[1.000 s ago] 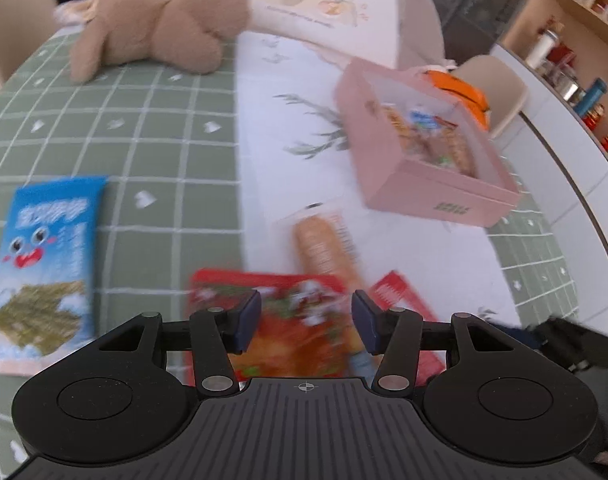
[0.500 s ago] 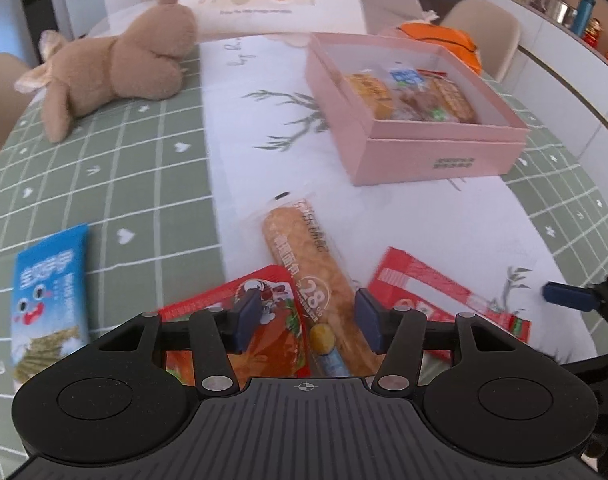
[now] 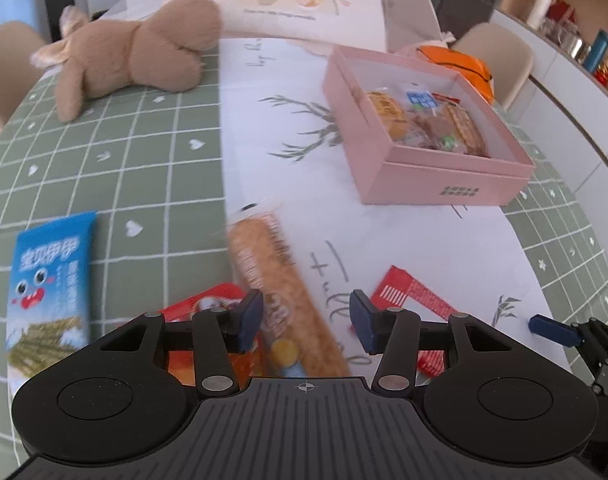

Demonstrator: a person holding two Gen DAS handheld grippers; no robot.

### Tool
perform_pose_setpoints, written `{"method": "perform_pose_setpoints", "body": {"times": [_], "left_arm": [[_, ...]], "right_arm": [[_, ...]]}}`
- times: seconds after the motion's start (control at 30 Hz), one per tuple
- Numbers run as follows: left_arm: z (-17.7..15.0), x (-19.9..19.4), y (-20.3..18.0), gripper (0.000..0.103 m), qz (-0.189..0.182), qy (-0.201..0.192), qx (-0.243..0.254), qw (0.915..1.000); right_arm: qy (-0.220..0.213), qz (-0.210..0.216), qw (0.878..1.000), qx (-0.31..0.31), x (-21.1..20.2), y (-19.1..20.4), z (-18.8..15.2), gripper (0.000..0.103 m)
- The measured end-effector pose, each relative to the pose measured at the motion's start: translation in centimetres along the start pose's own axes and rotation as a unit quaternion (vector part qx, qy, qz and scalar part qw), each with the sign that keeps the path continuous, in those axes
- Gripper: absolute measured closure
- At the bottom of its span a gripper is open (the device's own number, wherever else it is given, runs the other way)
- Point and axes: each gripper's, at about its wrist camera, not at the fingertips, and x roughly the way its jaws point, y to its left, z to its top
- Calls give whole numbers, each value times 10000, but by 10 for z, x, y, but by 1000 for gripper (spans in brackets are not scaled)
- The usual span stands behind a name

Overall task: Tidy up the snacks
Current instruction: 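Grasp the long breadstick packet with the left gripper, then grasp the long red spicy-strip packet with the right gripper while the left gripper holds the breadstick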

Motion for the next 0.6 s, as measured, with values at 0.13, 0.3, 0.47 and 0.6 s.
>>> {"method": "perform_pose_setpoints", "body": {"times": [0.13,0.3,0.47,0.6], "left_arm": [[6,10,-10,50,160,96,84,9998],[4,20,-12,55,289,140,241,9992],[-4,15,-6,63,-15,184,131,9997],[-21,2,-9,64,-245,254,264,9990]], "right_arm": [[-59,-27,10000,-38,-3,0,-6,9],[-97,-109,9998,-151,-5,3,-12,6],[-67,-133,9998,-160,-3,3,-11,3],[36,-66,9999,-142,1,4,-4,3]]}}
